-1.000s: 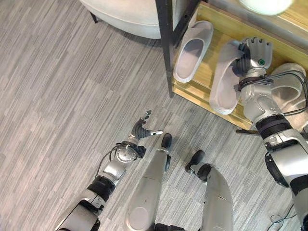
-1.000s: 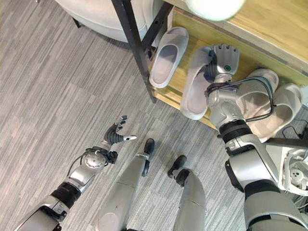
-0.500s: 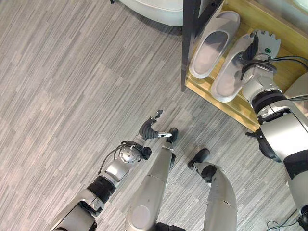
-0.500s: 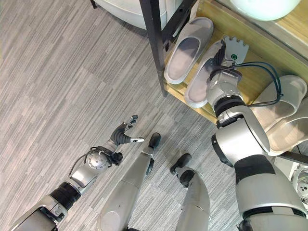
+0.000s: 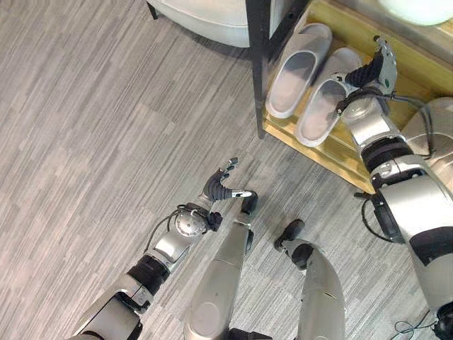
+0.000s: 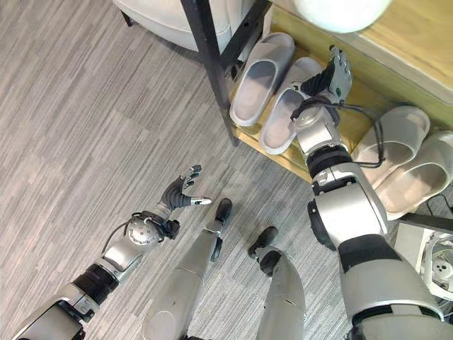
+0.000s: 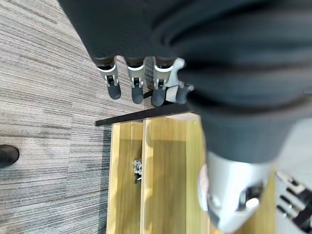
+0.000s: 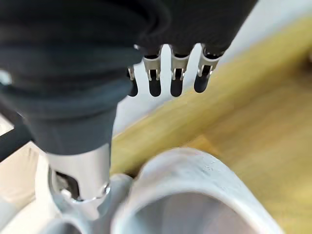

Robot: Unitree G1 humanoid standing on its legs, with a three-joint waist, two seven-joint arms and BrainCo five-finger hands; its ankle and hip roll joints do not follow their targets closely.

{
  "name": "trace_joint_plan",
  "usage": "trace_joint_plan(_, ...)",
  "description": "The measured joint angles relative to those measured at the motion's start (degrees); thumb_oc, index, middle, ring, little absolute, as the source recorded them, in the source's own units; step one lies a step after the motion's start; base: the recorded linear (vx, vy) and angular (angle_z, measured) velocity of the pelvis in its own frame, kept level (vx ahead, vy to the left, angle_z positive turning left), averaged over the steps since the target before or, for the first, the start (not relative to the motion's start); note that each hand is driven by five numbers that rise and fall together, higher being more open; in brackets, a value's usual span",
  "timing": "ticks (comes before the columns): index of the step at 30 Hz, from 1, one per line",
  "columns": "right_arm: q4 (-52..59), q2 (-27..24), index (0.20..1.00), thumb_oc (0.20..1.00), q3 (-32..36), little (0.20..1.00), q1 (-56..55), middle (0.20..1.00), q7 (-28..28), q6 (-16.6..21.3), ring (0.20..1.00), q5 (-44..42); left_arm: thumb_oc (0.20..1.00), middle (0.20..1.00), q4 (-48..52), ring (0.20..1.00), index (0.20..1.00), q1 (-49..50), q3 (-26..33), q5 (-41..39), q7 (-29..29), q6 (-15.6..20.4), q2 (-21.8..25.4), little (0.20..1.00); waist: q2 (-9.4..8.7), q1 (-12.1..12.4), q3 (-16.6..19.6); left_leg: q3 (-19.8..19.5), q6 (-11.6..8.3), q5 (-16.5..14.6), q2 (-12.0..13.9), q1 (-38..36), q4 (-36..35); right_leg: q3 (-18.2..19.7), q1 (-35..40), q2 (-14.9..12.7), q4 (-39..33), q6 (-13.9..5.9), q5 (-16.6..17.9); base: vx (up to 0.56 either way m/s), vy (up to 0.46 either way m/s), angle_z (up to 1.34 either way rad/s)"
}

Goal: Arrange the slippers neatly on the shoe rack.

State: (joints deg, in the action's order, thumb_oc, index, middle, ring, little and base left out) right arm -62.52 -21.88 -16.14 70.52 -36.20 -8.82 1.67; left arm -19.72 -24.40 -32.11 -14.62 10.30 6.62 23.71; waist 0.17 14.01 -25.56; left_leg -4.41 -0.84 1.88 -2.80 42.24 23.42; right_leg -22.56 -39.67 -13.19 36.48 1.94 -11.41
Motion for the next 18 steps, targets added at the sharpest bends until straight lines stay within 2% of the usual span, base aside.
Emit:
trace_joint_plan(1, 4.9, 3.1, 1.000, 1.000, 1.4, 1.000, -6.9, 1.000, -0.1, 1.1, 1.000, -3.1, 1.000, 1.000, -0.9, 1.000, 1.000, 0.6, -0.3, 0.0, 0.5, -0.3, -0.2, 1.000, -0.08, -1.2, 0.1, 0.4, 0.01, 0.0, 0.0, -0.9, -0.7, 0.4, 0.6, 0.1, -0.2, -0.05, 0.0, 0.00, -0.041, -0.26)
trace_joint_plan(3, 4.8, 6.2, 1.000, 1.000, 1.2, 1.000, -11.3, 1.000, 0.2, 1.9, 1.000, -5.6, 1.000, 1.000, -0.8, 1.000, 1.000, 1.2, -0.3, 0.1, 0.6, -0.6, -0.6, 1.000, -0.11, -1.9, 0.1, 0.4, 0.02, 0.0, 0.1, -1.2, -0.9, 0.5, 0.8, 0.2, -0.4, -0.02, 0.1, 0.00, -0.023, -0.08)
trace_joint_plan(4, 5.5, 7.9, 1.000, 1.000, 0.5, 1.000, -12.9, 1.000, -0.6, 3.7, 1.000, -5.3, 1.000, 1.000, -0.9, 1.000, 1.000, 1.4, -0.5, 0.1, 0.6, -0.8, -0.8, 1.000, -0.11, -2.5, 0.1, 0.3, 0.02, 0.0, 0.2, -1.4, -0.9, 0.4, 1.0, 0.4, -0.5, -0.02, 0.1, 0.00, 0.000, 0.00)
trace_joint_plan(8, 3.5, 9.2, 1.000, 1.000, 0.5, 1.000, -11.8, 1.000, 1.0, 7.0, 1.000, -13.6, 1.000, 1.000, -1.3, 1.000, 1.000, 1.3, -1.1, 0.1, 0.5, -1.2, -1.0, 1.000, -0.03, -2.1, 0.2, 0.3, -0.24, 0.1, 0.7, -2.1, -1.0, 0.3, 1.8, 0.9, -0.6, 0.19, 0.1, -0.01, -0.028, 0.00)
trace_joint_plan(10, -1.7, 9.5, 1.000, 1.000, 0.4, 1.000, -7.6, 1.000, 3.0, 8.4, 1.000, -20.5, 1.000, 1.000, -1.3, 1.000, 1.000, 1.2, -1.7, 0.1, 0.2, -1.9, -0.6, 1.000, 0.00, -2.0, 0.3, 0.2, -0.43, 0.2, 0.7, -2.3, -1.0, 0.4, 1.8, 0.8, -0.1, 0.29, 0.0, 0.00, -0.017, 0.03)
trace_joint_plan(11, -2.7, 9.5, 1.000, 1.000, 0.5, 1.000, -5.9, 1.000, 6.2, 8.4, 1.000, -24.9, 1.000, 1.000, -1.3, 1.000, 1.000, 1.2, -1.7, 0.1, 0.1, -2.1, -0.7, 1.000, -0.01, -1.6, 0.4, -0.1, -0.92, 0.2, 0.7, -2.3, -1.2, 0.2, 1.7, 0.8, 0.1, 0.21, -0.5, 0.01, -0.053, 0.06)
trace_joint_plan(12, -2.7, 9.8, 1.000, 1.000, 0.5, 1.000, -5.7, 1.000, 6.4, 8.7, 1.000, -26.8, 1.000, 1.000, -1.3, 1.000, 1.000, 1.5, -1.8, 0.1, -0.3, -2.2, -0.7, 1.000, 0.31, -0.6, 0.7, -0.3, -0.91, 0.1, 0.7, -2.3, -2.1, 0.2, 1.5, 0.8, 0.1, -0.02, -0.6, 0.02, -0.067, 0.12)
trace_joint_plan(13, -2.7, 9.9, 1.000, 1.000, 1.1, 1.000, -5.2, 1.000, 6.1, 9.0, 1.000, -32.3, 1.000, 1.000, -1.3, 1.000, 1.000, 2.2, -1.6, 0.1, -0.5, -2.4, -0.6, 1.000, 0.59, 0.1, 1.1, -0.9, -1.25, 0.4, 0.7, -2.3, -2.7, -0.3, 1.4, 0.8, 0.1, 0.08, -0.7, 0.02, -0.072, 0.11)
trace_joint_plan(15, -3.6, 9.4, 1.000, 1.000, 2.2, 1.000, -4.2, 1.000, 6.3, 10.1, 1.000, -36.9, 1.000, 1.000, -1.4, 1.000, 1.000, 3.4, -1.8, 0.2, -1.1, -3.1, -0.5, 1.000, 0.82, 0.6, 1.2, -1.4, -1.57, 0.6, 0.8, -2.2, -3.0, -1.0, 1.4, 0.8, 0.3, 0.68, -1.0, 0.01, -0.061, 0.11)
trace_joint_plan(16, -7.9, 8.6, 1.000, 1.000, 4.2, 1.000, 0.2, 1.000, 6.9, 9.7, 1.000, -40.6, 1.000, 1.000, -1.7, 1.000, 1.000, 3.2, -2.5, 0.8, -1.3, -3.5, -0.6, 1.000, 1.63, 0.9, 1.6, -1.6, -1.86, 1.0, 0.9, -1.8, -3.2, -1.3, 1.1, 0.9, 0.3, 0.88, -1.1, 0.00, -0.034, 0.14)
trace_joint_plan(18, -15.0, 2.1, 1.000, 1.000, 5.2, 1.000, 6.8, 1.000, 7.8, 8.8, 1.000, -43.4, 1.000, 1.000, -1.6, 1.000, 1.000, 1.7, -4.4, 1.3, -1.5, -3.6, -1.2, 1.000, 3.85, 3.0, 2.5, -2.6, -2.11, 2.9, 0.6, -0.8, -4.0, -2.2, -0.1, 0.7, 0.5, 0.93, -1.1, 0.01, -0.021, 0.26)
